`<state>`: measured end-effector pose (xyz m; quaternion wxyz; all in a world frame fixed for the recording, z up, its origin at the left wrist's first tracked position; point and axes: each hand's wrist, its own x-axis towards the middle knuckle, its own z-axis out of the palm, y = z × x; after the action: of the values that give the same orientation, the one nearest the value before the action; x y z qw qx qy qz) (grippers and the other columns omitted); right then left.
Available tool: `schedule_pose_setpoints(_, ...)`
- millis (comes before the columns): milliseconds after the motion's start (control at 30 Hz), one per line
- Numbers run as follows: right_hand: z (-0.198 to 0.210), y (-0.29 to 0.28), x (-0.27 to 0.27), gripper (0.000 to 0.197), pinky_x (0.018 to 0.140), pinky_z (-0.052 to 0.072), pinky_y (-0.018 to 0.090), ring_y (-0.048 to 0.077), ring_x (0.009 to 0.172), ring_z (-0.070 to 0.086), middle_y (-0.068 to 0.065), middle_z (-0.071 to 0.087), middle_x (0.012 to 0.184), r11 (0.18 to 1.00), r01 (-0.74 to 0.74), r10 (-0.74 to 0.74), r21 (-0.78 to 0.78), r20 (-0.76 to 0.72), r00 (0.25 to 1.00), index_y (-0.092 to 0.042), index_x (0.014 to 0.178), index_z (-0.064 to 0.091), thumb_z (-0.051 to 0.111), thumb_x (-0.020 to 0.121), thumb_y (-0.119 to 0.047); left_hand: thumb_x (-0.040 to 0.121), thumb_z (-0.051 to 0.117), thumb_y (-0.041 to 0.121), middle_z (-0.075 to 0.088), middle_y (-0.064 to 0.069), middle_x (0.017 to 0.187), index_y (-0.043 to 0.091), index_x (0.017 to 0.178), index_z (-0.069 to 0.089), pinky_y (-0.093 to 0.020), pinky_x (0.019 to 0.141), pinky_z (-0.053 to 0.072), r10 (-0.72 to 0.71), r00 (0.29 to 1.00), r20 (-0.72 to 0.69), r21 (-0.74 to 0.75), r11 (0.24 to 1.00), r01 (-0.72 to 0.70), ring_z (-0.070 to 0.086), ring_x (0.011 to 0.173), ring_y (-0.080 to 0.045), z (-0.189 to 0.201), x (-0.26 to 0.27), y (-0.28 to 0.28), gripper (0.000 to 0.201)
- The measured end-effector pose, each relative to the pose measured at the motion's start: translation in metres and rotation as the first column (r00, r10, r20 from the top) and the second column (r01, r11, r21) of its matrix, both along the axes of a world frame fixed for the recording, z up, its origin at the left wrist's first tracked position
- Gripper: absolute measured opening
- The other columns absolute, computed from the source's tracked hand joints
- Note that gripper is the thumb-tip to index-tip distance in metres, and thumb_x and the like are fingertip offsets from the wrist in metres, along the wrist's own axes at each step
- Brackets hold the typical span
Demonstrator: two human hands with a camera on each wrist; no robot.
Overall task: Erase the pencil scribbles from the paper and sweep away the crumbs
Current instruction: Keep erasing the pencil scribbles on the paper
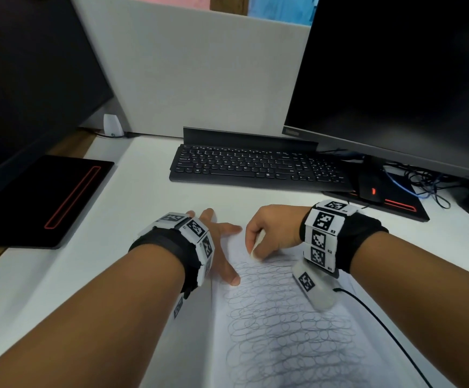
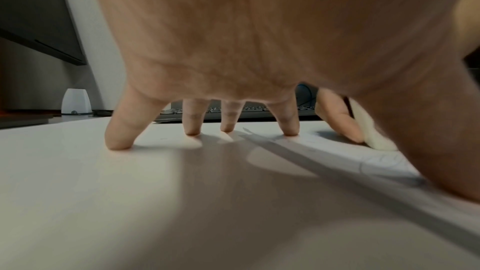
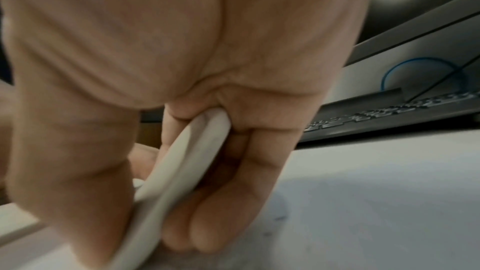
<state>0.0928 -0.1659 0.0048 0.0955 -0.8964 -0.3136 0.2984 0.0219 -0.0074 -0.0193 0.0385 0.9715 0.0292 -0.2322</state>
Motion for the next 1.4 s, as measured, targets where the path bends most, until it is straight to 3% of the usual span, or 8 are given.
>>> schedule_pose_setpoints(167, 0.002, 0.0, 0.004, 0.007, 0.064, 0.042, 0.021, 0.002, 0.069, 0.054, -0.016, 0.063, 0.071, 1.0, 0.023, -0.024, 0.018, 0.083, 0.996, -0.029, 0.079, 0.072, 0.075, 0.077, -0.023, 0.059, 0.073, 0.071, 0.017, 0.001, 0.154, 0.066, 0.141, 0.013, -0.052, 0.113, 0.025, 0.005, 1.0, 0.014, -0.002, 1.0, -0.005, 0.012, 0.145, -0.031, 0.0, -0.003, -0.001, 0.102)
schedule_pose_setpoints(367, 0.002, -0.005, 0.011, 0.006, 0.069, 0.049, 0.024, 0.01, 0.082, 0.064, -0.012, 0.07, 0.081, 0.999, 0.046, -0.048, 0.023, 0.137, 0.989, -0.029, 0.078, 0.073, 0.075, 0.076, -0.023, 0.059, 0.073, 0.069, 0.014, 0.002, 0.155, 0.066, 0.141, 0.013, -0.055, 0.115, 0.022, 0.001, 1.0, 0.012, -0.014, 1.0, -0.001, 0.006, 0.147, -0.032, -0.001, -0.003, -0.001, 0.102)
schedule_pose_setpoints(533, 0.004, 0.0, 0.006, 0.008, 0.061, 0.046, 0.02, 0.002, 0.063, 0.056, -0.014, 0.063, 0.067, 0.999, 0.034, -0.028, -0.036, 0.16, 0.987, -0.02, 0.088, 0.075, 0.071, 0.081, -0.019, 0.057, 0.074, 0.069, 0.02, 0.0, 0.15, 0.065, 0.141, 0.015, -0.055, 0.111, 0.027, -0.003, 1.0, -0.003, -0.017, 1.0, 0.003, 0.012, 0.143, -0.033, 0.001, -0.003, -0.002, 0.103)
schedule_pose_setpoints(733, 0.003, -0.004, 0.003, 0.006, 0.058, 0.04, 0.018, 0.0, 0.067, 0.053, -0.015, 0.062, 0.076, 0.999, 0.037, -0.033, -0.018, 0.193, 0.981, -0.026, 0.085, 0.071, 0.07, 0.082, -0.021, 0.071, 0.075, 0.059, 0.003, -0.009, 0.16, 0.052, 0.148, 0.02, -0.057, 0.116, 0.012, -0.105, 0.994, 0.01, 0.005, 0.994, 0.105, -0.009, 0.148, -0.033, 0.014, 0.0, -0.025, 0.094)
schedule_pose_setpoints(967, 0.0, -0.009, -0.005, 0.009, 0.057, 0.037, 0.017, -0.001, 0.064, 0.051, -0.015, 0.06, 0.072, 0.999, 0.034, -0.038, 0.029, 0.148, 0.988, -0.022, 0.091, 0.074, 0.071, 0.082, -0.021, 0.06, 0.075, 0.072, 0.028, -0.002, 0.144, 0.052, 0.143, 0.03, -0.054, 0.108, 0.033, -0.095, 0.995, -0.042, -0.006, 0.996, 0.095, 0.023, 0.138, -0.034, 0.007, 0.011, -0.029, 0.096)
schedule_pose_setpoints(1133, 0.003, -0.013, 0.003, 0.008, 0.064, 0.045, 0.02, 0.006, 0.078, 0.059, -0.01, 0.069, 0.086, 0.995, 0.088, -0.094, 0.049, 0.135, 0.986, -0.027, 0.087, 0.075, 0.074, 0.08, -0.023, 0.059, 0.074, 0.074, 0.02, -0.005, 0.151, 0.059, 0.144, 0.02, -0.055, 0.112, 0.028, -0.098, 0.994, -0.052, -0.011, 0.995, 0.098, 0.018, 0.141, -0.036, 0.003, 0.014, -0.026, 0.102)
schedule_pose_setpoints(1300, 0.003, -0.006, -0.003, 0.007, 0.06, 0.039, 0.016, -0.005, 0.067, 0.056, -0.021, 0.063, 0.068, 1.0, -0.009, 0.01, -0.018, 0.075, 0.997, -0.028, 0.085, 0.072, 0.073, 0.08, -0.023, 0.059, 0.073, 0.075, 0.028, -0.002, 0.14, 0.052, 0.141, 0.031, -0.053, 0.108, 0.034, -0.101, 0.993, -0.054, -0.01, 0.995, 0.101, 0.025, 0.136, -0.035, 0.004, 0.015, -0.026, 0.094)
schedule_pose_setpoints(1400, 0.005, -0.01, 0.002, 0.007, 0.064, 0.042, 0.02, 0.002, 0.076, 0.058, -0.016, 0.066, 0.078, 0.998, 0.056, -0.058, 0.018, 0.094, 0.994, -0.03, 0.084, 0.074, 0.075, 0.079, -0.025, 0.058, 0.073, 0.076, 0.029, -0.002, 0.14, 0.058, 0.142, 0.026, -0.052, 0.107, 0.035, -0.104, 0.994, -0.041, -0.012, 0.995, 0.104, 0.026, 0.134, -0.033, 0.002, 0.013, -0.026, 0.098)
